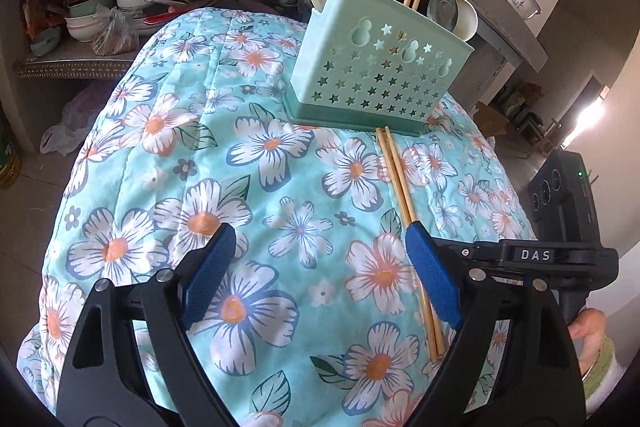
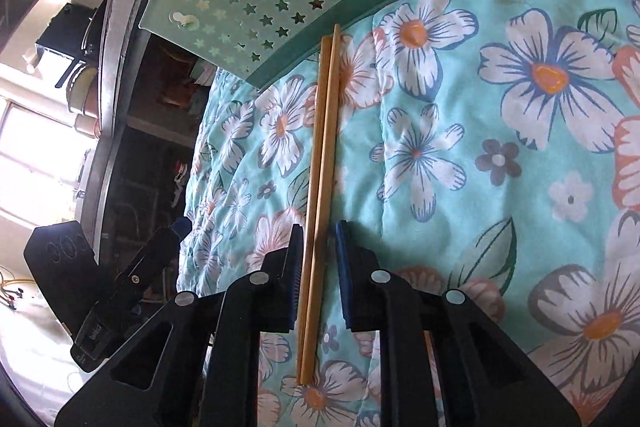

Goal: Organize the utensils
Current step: 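Lower the right tool to the last chopsticks and grasp one, then grasp the last chopstick with the left tool while the right tool holds its chopstick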

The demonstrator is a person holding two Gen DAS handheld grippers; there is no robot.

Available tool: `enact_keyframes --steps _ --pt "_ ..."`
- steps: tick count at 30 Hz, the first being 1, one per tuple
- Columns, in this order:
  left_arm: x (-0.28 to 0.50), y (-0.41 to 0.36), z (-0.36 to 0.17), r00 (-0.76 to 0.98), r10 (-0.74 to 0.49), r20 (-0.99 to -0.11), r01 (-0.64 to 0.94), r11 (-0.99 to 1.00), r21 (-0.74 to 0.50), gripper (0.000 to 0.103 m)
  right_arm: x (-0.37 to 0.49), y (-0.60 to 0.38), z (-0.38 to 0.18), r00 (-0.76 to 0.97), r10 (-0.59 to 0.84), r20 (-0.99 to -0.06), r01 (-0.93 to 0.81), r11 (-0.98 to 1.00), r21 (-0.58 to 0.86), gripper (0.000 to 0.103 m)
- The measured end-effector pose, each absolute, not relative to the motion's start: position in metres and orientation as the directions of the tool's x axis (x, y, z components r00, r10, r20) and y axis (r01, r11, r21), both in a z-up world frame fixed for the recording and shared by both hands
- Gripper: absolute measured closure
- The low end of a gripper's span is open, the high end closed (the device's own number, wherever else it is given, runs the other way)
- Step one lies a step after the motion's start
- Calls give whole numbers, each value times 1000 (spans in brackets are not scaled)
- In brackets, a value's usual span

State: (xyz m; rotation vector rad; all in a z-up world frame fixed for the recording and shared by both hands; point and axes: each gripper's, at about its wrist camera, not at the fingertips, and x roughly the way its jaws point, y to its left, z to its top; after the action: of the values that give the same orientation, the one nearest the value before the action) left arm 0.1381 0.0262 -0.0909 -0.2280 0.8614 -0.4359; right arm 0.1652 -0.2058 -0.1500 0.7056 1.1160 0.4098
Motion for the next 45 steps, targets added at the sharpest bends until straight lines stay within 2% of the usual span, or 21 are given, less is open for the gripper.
enact_keyframes --steps 5,7,18,24,27,32,35,45 --pt "137 23 -94 551 -466 -692 280 885 -372 20 160 -213 -155 423 629 -652 48 704 709 90" --pt "137 23 -96 543 -472 -695 277 882 -382 20 159 -215 -155 427 641 -638 50 688 724 95" --pt "135 5 -101 506 -482 -715 293 876 -383 20 149 -248 -155 459 642 -614 81 658 749 96" --pt "134 -24 -105 451 -518 -727 350 852 -390 28 139 -272 -155 472 632 -614 102 653 750 96" --pt "135 -39 -109 423 -530 -735 373 841 -392 34 134 -281 -156 474 631 -614 112 649 753 96" --pt "138 -58 -115 397 -522 -755 392 840 -375 53 131 -290 -159 483 634 -604 125 633 764 96" --pt "139 -64 -119 399 -507 -764 387 849 -360 61 128 -292 -160 487 634 -601 122 632 765 96" --pt "145 -67 -125 396 -488 -778 361 862 -357 83 127 -294 -166 482 644 -594 118 624 772 96"
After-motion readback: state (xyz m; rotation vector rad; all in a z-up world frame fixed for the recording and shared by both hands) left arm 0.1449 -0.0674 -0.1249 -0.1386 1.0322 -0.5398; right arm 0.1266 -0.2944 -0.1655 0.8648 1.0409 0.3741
